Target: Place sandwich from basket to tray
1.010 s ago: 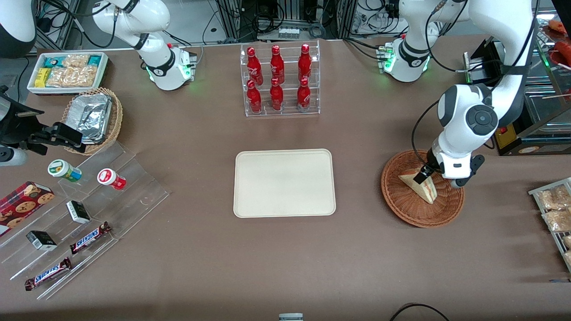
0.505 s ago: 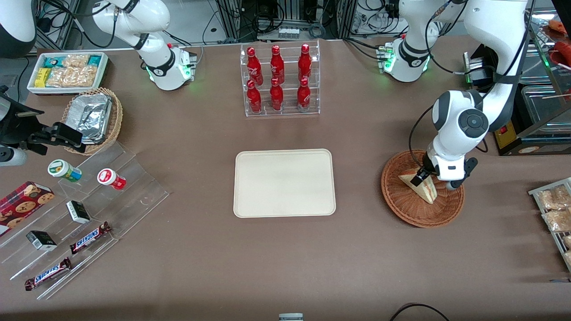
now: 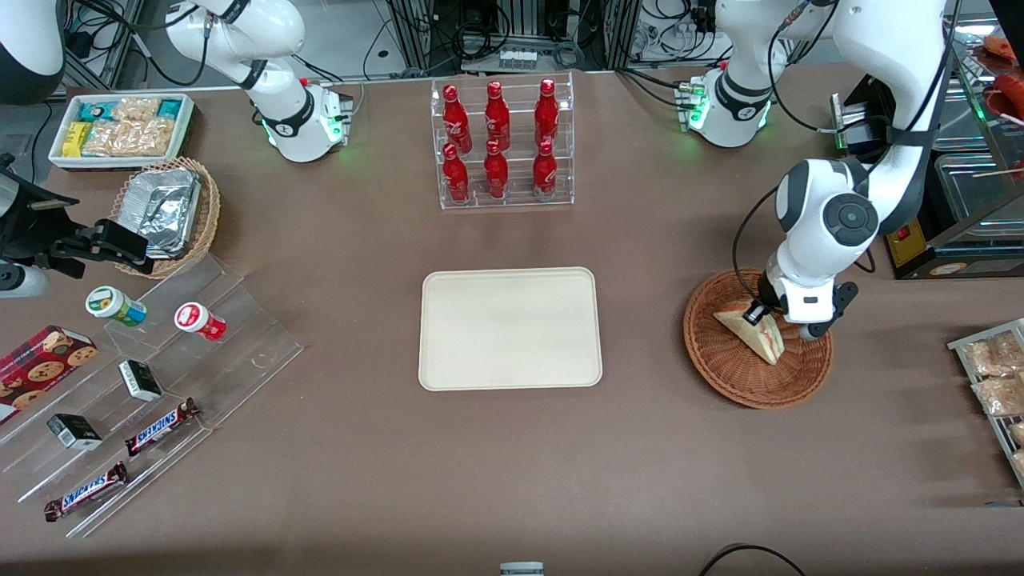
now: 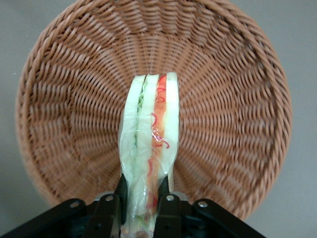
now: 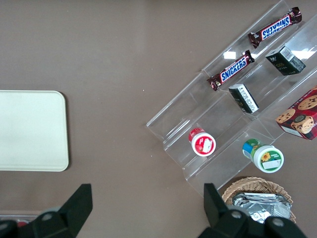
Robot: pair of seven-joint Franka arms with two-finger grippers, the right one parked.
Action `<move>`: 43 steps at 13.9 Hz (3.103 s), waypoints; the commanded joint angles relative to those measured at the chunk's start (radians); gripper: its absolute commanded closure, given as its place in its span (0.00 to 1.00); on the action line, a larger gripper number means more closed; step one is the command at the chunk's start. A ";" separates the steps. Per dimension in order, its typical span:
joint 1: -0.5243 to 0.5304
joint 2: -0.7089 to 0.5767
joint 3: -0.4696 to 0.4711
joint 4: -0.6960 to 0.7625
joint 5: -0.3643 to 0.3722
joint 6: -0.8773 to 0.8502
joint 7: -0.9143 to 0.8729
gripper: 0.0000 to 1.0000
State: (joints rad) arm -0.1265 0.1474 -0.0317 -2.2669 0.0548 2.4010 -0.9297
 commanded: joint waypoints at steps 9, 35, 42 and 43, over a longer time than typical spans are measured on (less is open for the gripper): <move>-0.007 0.157 -0.430 0.519 0.006 -0.474 0.054 1.00; -0.320 0.684 -0.504 0.862 0.408 -0.260 -0.228 0.20; -0.303 0.441 -0.479 0.862 0.291 -0.552 -0.242 0.02; -0.304 0.376 -0.411 0.854 0.236 -0.603 -0.226 0.02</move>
State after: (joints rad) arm -0.4243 0.6571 -0.5296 -1.3734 0.3709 1.8835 -1.1577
